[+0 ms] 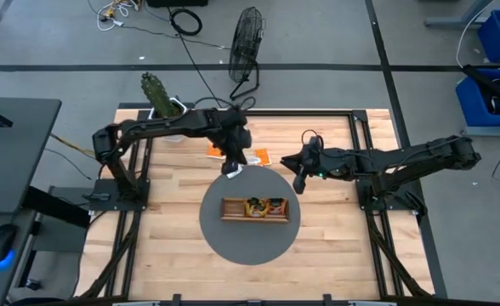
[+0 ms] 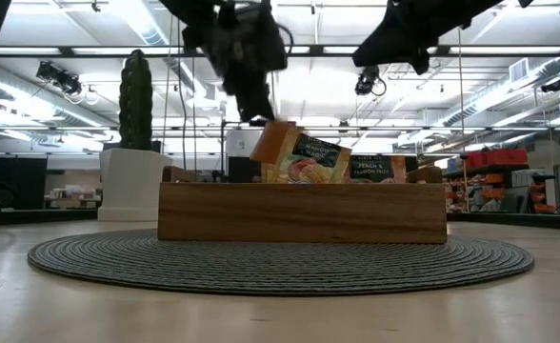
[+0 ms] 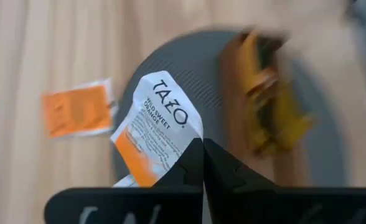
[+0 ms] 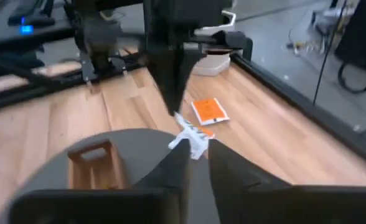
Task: Pick & Place Tea
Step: Put the white orange tea bag into the left section of the wooden organizer
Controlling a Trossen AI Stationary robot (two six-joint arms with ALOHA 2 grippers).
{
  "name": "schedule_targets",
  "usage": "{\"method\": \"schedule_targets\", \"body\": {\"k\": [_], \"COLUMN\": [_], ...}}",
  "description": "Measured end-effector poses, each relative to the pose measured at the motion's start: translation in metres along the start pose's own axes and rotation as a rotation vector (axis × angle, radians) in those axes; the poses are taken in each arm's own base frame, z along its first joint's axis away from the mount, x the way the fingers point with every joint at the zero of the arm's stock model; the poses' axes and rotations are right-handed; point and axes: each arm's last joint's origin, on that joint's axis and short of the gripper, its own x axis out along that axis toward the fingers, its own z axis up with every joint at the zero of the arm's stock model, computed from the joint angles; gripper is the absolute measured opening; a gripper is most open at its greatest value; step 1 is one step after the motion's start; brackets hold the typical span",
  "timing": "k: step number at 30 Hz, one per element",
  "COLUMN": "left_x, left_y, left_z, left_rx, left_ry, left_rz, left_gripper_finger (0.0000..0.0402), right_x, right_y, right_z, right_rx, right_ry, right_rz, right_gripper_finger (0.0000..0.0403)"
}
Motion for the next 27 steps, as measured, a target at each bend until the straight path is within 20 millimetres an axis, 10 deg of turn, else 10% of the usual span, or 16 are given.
{"method": "schedule_targets", "body": {"k": [11,27], "left_x": [-0.017,-0.023], "left_y": [-0.01,-0.019], "left_z": [0.02,0.034], "left_rx": [-0.178,-0.302], "left_ry": [-0.082,-0.169], "left_rz": [-0.251,-0.468], "left_gripper_finger": [0.0001,0.0001], "right_x": [0.0,0.025], "right_y": [0.002,0.017], "right_z": [0.004,0.004], "right_rx": [-0.23,-0.253], "right_ry": [-0.034,-0.042], "right_rz": [0.051,0.148], "right_gripper_finger": [0.0199,0.0199]}}
